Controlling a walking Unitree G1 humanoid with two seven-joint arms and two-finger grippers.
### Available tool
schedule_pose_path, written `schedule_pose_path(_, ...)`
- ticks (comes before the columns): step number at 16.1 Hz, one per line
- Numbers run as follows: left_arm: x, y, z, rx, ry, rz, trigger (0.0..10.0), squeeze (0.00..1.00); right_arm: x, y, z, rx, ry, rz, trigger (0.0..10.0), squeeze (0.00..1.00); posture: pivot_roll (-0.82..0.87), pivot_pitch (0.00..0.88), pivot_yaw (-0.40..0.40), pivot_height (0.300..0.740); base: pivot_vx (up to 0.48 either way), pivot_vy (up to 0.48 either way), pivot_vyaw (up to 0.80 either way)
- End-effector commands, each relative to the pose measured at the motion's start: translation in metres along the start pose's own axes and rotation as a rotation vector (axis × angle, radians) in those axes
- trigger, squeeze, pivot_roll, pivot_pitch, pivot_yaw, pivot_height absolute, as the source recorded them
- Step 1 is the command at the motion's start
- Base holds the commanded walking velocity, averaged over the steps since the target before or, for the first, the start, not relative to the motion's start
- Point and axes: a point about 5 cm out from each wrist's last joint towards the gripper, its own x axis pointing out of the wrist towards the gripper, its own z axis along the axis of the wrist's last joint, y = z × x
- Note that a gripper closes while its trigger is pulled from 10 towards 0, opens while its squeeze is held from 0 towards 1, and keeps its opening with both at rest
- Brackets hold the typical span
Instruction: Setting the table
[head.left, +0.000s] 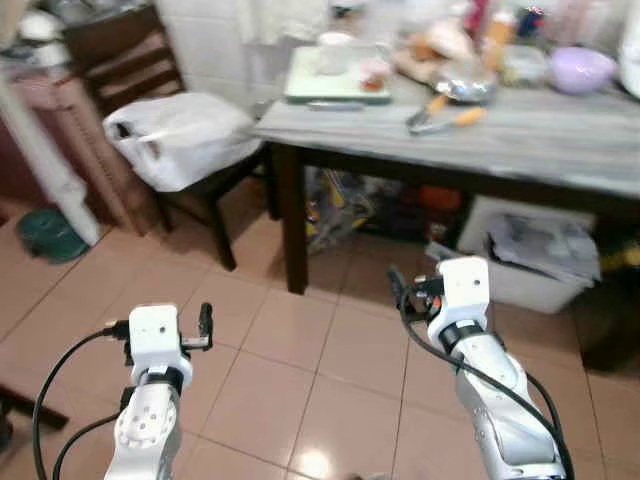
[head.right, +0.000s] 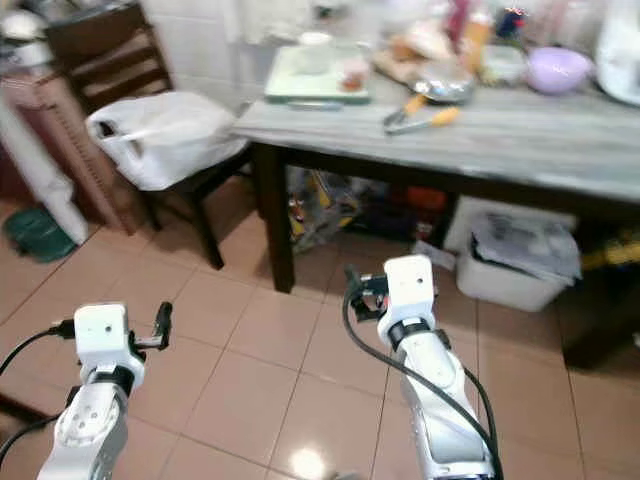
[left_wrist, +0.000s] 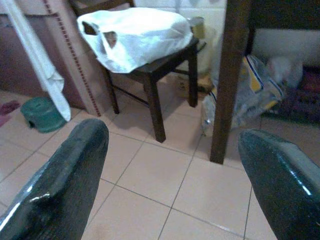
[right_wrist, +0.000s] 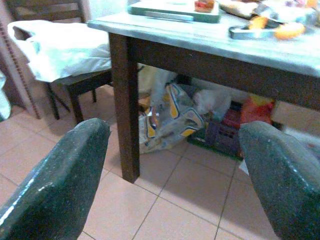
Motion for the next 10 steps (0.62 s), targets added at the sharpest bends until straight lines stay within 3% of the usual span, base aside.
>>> schedule_pose_path(1, -0.0006, -0.0050, 0.0043, -0.001, -0.017, -0.025, 10.0, 0.00, -0.0021, -0.0049, -0.0003, -0.002, 0.010, -0.012, 10.0, 0.00, -0.23, 0.105, 0.087, 0.740, 0.000, 0.000, -0.77)
schedule_pose_path(10, -0.0013, -0.0069, 0.0008, -0.003, 0.005, -0.026, 10.0, 0.00, -0.0021, -0.0046, 0.0028, 0.003, 0.012, -0.013, 10.0, 0.00, -0.23, 0.110, 0.087, 0.740, 0.000, 0.000, -0.77)
